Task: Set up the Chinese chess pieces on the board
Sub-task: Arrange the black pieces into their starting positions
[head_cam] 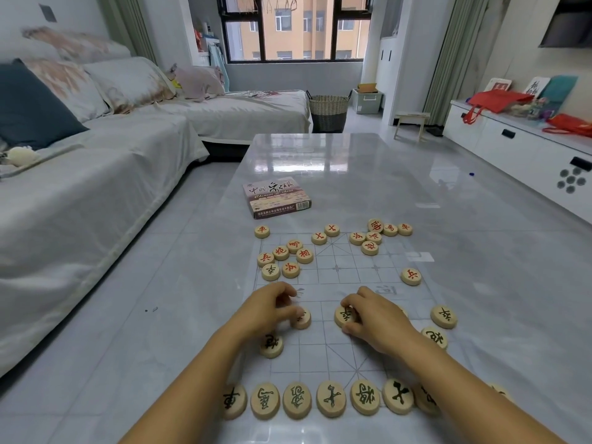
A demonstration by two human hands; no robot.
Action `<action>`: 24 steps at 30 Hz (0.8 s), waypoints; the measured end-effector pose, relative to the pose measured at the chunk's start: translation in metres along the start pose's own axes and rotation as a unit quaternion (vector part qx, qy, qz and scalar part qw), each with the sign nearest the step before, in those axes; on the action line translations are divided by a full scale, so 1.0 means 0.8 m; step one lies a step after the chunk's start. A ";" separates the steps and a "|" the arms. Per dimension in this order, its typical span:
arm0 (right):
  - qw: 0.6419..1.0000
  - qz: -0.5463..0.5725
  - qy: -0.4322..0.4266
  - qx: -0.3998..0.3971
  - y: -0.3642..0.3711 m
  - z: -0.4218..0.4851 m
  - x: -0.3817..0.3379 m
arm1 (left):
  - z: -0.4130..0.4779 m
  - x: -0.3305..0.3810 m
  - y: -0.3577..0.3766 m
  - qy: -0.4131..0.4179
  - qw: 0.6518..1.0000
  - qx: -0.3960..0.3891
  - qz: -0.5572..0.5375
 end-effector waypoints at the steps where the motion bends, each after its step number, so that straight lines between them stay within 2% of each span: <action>1: 1.000 -0.001 -0.001 0.001 0.000 0.000 0.000 | 0.003 -0.006 -0.008 -0.014 0.999 0.037 -0.004; 4: 1.000 -0.005 0.000 0.002 0.000 0.000 -0.001 | 0.012 -0.027 -0.033 -0.073 0.988 0.137 0.011; 6: 1.000 -0.007 -0.002 0.004 0.000 0.000 -0.001 | 0.021 -0.037 -0.041 -0.097 0.981 0.164 0.024; 14: 1.000 -0.007 -0.004 0.001 0.001 0.001 -0.002 | 0.054 -0.043 -0.032 -0.107 0.974 0.173 0.102; 18: 1.000 -0.004 -0.003 0.002 0.000 0.002 -0.002 | 0.059 -0.040 -0.029 -0.107 0.961 0.205 0.155; 21: 1.000 -0.001 -0.001 0.003 0.001 0.002 -0.001 | 0.058 -0.038 -0.028 -0.106 0.957 0.217 0.161; 24: 1.000 -0.002 0.000 0.002 0.001 0.003 0.000 | 0.054 -0.038 -0.031 -0.101 0.967 0.192 0.137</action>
Point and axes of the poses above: each hand's wrist, its own z-axis towards the middle knuckle, its own y-axis out of the palm, x = y × z, the point moved 5 cm from there along z, towards the middle knuckle, and after that the axes turned 11 degrees about z, right-handed, at the moved point
